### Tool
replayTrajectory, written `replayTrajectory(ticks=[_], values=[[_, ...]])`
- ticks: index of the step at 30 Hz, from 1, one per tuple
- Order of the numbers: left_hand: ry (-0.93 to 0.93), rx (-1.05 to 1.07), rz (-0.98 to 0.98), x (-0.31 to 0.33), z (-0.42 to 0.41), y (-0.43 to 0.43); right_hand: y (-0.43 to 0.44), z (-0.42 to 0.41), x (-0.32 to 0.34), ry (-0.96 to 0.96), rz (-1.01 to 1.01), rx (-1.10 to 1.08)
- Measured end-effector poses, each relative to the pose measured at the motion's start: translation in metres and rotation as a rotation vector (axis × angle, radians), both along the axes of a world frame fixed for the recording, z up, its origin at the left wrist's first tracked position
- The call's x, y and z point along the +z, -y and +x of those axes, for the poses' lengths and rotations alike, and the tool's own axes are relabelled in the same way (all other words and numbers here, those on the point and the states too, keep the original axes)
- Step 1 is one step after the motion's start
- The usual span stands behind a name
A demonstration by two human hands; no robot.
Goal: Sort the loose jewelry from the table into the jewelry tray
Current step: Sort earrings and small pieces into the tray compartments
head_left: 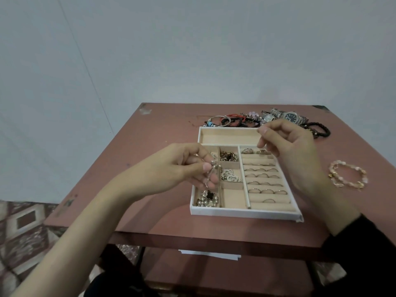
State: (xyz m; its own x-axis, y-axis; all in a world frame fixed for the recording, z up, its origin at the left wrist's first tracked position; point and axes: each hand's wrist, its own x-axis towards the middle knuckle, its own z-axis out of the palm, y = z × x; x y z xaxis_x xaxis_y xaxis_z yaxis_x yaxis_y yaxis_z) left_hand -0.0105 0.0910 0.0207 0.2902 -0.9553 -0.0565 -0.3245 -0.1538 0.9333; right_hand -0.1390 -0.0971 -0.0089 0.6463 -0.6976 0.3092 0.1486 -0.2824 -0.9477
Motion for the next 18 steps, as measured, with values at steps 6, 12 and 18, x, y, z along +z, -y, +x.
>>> replayTrajectory(ticks=[6, 12, 18], values=[[0.227, 0.019, 0.094, 0.000, -0.005, 0.000, 0.004, 0.001, -0.004, 0.029, -0.010, 0.000], [0.607, 0.051, 0.127, 0.007, -0.010, 0.000, 0.006, 0.001, -0.004, 0.041, -0.042, 0.002], [0.729, -0.015, 0.226, 0.008, -0.011, 0.002, 0.009, 0.001, -0.005, 0.050, -0.056, -0.007]])
